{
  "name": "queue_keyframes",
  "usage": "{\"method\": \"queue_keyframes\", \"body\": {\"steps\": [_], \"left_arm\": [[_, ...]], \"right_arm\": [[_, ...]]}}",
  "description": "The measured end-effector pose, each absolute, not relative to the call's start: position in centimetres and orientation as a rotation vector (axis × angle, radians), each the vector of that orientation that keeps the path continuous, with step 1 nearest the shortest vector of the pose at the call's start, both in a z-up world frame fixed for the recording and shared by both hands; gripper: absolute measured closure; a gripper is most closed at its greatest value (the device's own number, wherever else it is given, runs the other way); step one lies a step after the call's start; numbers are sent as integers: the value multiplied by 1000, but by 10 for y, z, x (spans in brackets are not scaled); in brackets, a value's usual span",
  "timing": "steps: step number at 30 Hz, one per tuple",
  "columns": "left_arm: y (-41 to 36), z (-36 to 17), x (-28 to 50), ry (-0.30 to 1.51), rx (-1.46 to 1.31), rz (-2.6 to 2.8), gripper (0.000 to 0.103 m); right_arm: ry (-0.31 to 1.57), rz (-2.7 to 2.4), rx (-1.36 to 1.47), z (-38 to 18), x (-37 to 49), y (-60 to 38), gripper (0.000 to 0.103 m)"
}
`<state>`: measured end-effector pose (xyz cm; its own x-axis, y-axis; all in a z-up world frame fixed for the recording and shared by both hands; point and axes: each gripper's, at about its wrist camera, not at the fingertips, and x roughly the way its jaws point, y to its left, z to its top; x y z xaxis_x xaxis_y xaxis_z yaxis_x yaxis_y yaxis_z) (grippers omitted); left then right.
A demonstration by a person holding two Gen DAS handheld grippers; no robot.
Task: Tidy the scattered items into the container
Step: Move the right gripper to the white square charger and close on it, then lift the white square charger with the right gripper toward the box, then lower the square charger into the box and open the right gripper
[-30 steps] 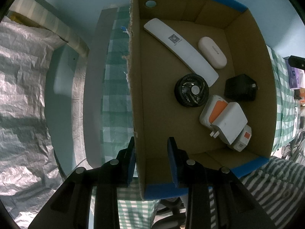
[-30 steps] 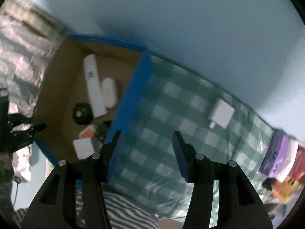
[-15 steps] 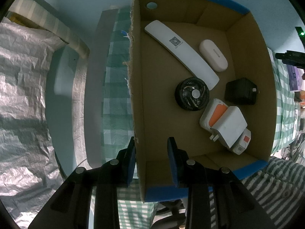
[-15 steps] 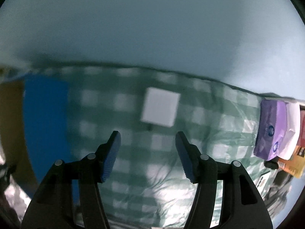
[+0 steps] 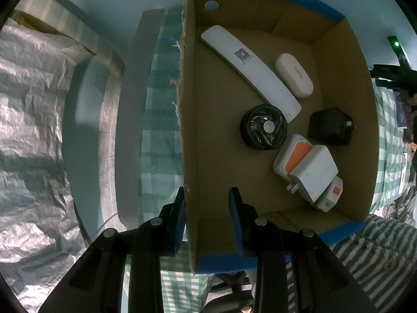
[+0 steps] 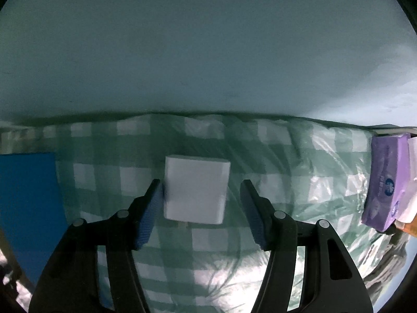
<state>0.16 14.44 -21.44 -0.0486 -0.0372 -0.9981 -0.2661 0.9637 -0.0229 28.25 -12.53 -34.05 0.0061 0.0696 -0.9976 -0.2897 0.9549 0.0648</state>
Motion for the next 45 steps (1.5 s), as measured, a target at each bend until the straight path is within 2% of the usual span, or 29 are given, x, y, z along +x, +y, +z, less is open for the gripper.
{"method": "queue_keyframes", "body": {"steps": [6, 19, 34, 45], "left_arm": [[145, -215, 1, 1615, -242, 189, 71], [147, -216, 3, 1607, -233, 177, 71], [146, -215, 3, 1603, -224, 169, 71], [145, -215, 3, 1601, -217, 165, 71]], "right_arm": [[1553, 299, -229, -350, 283, -112, 51], [1549, 437, -347, -333, 251, -79, 54], [1446, 670, -526, -249, 161, -45, 54], [1349, 805, -571, -195, 131, -7, 54]]}}
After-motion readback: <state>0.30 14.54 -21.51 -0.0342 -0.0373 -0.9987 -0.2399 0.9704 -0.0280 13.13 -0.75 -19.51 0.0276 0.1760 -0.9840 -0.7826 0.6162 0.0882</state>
